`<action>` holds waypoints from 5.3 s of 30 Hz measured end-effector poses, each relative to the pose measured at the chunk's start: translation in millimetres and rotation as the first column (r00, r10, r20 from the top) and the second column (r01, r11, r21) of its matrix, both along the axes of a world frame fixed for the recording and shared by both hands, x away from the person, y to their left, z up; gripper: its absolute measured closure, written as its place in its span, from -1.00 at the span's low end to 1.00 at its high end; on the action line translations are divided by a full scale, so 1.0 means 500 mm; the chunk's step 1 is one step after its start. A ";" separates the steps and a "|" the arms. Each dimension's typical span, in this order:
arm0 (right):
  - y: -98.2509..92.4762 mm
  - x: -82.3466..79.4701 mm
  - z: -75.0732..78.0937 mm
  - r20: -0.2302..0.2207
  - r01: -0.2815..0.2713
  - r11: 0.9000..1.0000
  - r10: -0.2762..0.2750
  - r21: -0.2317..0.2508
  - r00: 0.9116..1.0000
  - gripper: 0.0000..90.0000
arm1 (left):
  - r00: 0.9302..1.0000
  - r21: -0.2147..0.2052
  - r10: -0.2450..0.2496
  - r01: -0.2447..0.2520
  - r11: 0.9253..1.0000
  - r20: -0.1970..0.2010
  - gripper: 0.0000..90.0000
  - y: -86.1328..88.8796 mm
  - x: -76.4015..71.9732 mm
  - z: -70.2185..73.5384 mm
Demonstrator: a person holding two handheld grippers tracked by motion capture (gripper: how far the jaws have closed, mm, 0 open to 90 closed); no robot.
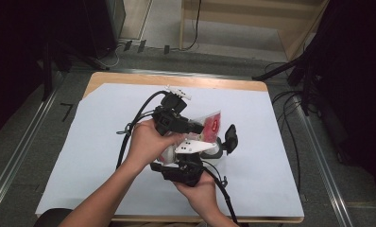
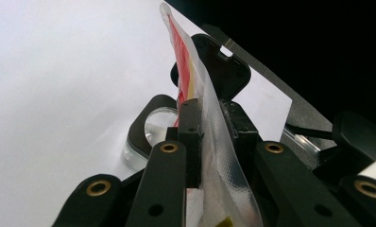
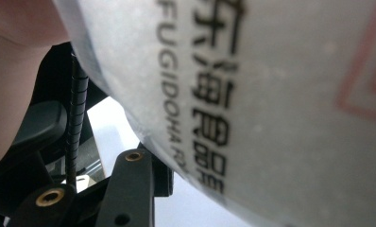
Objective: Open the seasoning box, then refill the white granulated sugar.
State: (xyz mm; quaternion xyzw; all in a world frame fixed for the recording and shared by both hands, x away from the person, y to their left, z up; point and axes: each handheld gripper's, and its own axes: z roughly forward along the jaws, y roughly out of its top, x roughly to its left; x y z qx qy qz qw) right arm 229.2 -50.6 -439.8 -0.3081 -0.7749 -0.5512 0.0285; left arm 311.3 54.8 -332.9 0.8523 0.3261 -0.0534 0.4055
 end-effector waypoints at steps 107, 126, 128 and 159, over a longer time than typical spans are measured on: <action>0.030 -0.012 0.006 0.071 -0.053 0.997 0.056 -0.052 0.996 0.40 | 0.998 -0.009 0.050 -0.049 0.999 0.029 0.80 0.031 -0.018 0.008; 0.025 -0.015 0.005 0.072 -0.046 0.998 0.049 -0.049 0.996 0.40 | 0.999 -0.016 0.042 -0.041 0.999 0.028 0.79 0.024 -0.021 0.006; 0.025 -0.015 0.005 0.071 -0.045 0.998 0.048 -0.050 0.996 0.40 | 0.999 -0.018 0.042 -0.041 0.999 0.027 0.79 0.024 -0.022 0.006; 0.022 -0.016 0.001 0.077 -0.045 0.997 0.049 -0.061 0.996 0.40 | 0.999 -0.008 0.035 -0.035 0.999 0.029 0.79 0.020 -0.024 0.002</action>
